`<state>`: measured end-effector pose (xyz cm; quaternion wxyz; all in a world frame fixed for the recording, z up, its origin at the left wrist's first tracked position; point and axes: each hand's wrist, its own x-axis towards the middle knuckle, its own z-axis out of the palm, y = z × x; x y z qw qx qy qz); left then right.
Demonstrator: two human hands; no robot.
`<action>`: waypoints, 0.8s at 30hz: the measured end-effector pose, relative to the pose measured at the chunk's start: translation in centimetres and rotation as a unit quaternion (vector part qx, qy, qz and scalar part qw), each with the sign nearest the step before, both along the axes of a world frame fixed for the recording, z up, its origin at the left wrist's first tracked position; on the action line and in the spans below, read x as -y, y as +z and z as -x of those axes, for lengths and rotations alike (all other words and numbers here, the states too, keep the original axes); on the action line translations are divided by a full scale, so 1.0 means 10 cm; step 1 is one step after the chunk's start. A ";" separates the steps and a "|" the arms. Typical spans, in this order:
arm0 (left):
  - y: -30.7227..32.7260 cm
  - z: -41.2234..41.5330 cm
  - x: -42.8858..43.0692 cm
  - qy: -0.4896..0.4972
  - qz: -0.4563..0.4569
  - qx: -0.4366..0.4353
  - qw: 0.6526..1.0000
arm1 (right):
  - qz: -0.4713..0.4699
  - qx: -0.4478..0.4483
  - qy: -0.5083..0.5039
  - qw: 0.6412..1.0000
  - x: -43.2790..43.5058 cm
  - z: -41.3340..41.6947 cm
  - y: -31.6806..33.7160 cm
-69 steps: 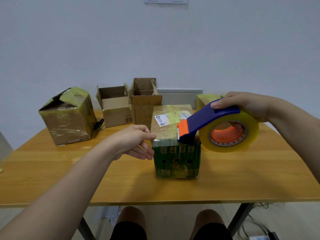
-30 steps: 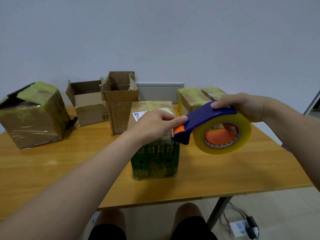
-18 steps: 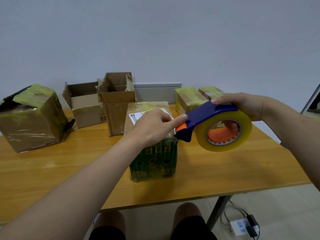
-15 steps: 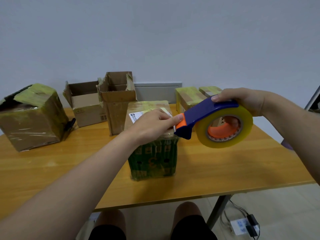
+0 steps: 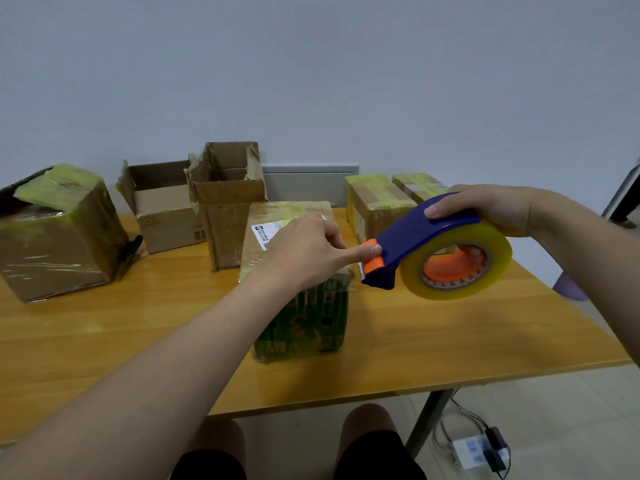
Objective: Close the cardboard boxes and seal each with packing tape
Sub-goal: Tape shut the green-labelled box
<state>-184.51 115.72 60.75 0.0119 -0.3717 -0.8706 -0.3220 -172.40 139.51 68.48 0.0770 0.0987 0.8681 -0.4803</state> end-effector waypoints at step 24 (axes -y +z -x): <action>0.15 0.20 0.29 -0.132 0.075 0.029 0.988 | -0.384 -0.094 -0.122 0.910 0.72 0.33 0.19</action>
